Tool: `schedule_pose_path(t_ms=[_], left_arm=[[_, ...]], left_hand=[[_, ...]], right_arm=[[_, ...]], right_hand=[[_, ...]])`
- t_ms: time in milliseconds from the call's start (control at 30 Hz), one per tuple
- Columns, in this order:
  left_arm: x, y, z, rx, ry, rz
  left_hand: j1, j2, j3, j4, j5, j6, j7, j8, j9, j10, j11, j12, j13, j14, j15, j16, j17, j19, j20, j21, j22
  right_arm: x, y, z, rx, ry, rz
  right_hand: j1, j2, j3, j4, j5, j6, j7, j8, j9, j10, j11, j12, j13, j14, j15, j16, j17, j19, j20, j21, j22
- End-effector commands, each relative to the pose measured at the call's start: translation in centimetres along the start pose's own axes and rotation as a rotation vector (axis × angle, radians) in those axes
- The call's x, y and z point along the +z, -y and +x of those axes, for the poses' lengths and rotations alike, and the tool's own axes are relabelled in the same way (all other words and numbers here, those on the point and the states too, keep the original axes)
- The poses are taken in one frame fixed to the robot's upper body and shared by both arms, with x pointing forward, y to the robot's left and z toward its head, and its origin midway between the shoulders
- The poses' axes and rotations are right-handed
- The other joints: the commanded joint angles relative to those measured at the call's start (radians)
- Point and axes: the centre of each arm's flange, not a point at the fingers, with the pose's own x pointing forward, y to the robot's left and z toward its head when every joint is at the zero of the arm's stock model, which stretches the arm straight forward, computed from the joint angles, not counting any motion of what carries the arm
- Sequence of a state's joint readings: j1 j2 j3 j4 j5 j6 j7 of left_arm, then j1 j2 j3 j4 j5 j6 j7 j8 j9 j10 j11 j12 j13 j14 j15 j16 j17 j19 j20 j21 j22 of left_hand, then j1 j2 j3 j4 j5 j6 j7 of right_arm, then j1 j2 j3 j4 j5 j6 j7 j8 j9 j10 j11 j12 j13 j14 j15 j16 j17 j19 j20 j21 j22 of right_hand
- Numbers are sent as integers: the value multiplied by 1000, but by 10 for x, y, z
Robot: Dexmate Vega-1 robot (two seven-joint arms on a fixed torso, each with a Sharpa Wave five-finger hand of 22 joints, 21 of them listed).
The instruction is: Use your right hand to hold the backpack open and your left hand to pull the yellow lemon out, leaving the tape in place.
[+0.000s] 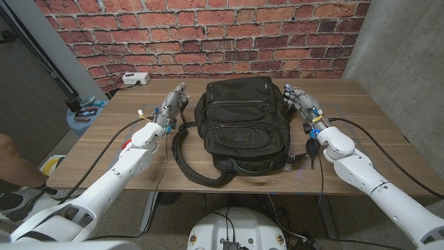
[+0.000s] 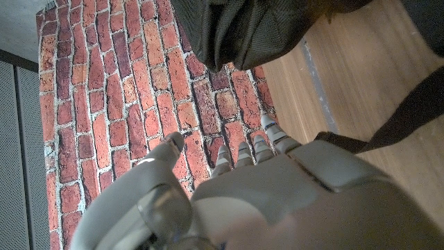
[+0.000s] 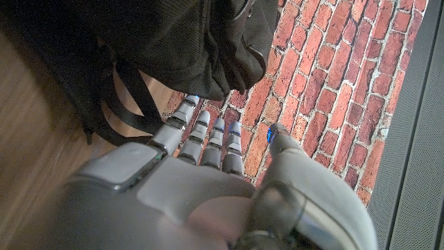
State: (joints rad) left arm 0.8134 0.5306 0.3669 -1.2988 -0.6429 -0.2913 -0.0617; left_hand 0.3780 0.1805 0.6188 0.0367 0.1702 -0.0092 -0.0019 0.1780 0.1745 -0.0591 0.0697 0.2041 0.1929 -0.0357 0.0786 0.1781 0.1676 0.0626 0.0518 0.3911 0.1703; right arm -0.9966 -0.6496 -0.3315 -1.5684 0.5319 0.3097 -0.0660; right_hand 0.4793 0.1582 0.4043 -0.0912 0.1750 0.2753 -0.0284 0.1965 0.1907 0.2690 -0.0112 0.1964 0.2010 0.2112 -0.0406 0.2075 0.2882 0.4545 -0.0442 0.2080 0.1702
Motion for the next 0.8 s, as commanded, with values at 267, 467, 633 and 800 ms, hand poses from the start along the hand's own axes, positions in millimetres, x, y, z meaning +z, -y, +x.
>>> schedule_pose_path(t_ms=[267, 467, 633, 800], left_arm=[[6, -1, 7, -12, 17, 6], [6, -1, 7, -7, 20, 9], [6, -1, 8, -10, 20, 12], [6, -1, 9, -12, 22, 12]], left_hand=[[15, -3, 3, -12, 5, 1, 2, 8, 6, -2, 11, 6, 4, -1, 12, 5, 3, 12, -1, -5, 1], [17, -2, 3, -14, 5, 2, 2, 8, 6, -3, 10, 6, 4, 0, 12, 5, 3, 13, -1, -7, 1], [19, -2, 3, -17, 6, 2, 2, 8, 6, -2, 11, 6, 3, 0, 12, 5, 3, 13, -1, -9, 2], [20, -2, 3, -20, 6, 3, 3, 8, 6, -3, 11, 6, 3, 1, 11, 5, 2, 14, -1, -10, 2]], right_arm=[[27, -15, -14, 46, 36, -122], [32, -15, -19, 49, 47, -169], [37, -16, -25, 50, 50, -214], [44, -17, -35, 46, 57, -260]], right_hand=[[21, -1, 4, -15, 7, 8, 4, 4, 2, 8, 3, 6, 2, 2, -29, 5, -2, 7, -36, 1, 4], [33, 0, 5, -27, 9, 16, 7, 6, 2, 16, 6, 8, 2, 9, -26, 7, -7, 15, -29, 2, 4], [38, 0, 5, -31, 9, 20, 8, 7, 2, 20, 5, 9, 2, 14, -25, 10, -10, 20, -29, 3, 4], [41, 0, 4, -34, 9, 22, 9, 7, 2, 22, 7, 9, 2, 17, -25, 11, -12, 22, -26, 3, 4]])
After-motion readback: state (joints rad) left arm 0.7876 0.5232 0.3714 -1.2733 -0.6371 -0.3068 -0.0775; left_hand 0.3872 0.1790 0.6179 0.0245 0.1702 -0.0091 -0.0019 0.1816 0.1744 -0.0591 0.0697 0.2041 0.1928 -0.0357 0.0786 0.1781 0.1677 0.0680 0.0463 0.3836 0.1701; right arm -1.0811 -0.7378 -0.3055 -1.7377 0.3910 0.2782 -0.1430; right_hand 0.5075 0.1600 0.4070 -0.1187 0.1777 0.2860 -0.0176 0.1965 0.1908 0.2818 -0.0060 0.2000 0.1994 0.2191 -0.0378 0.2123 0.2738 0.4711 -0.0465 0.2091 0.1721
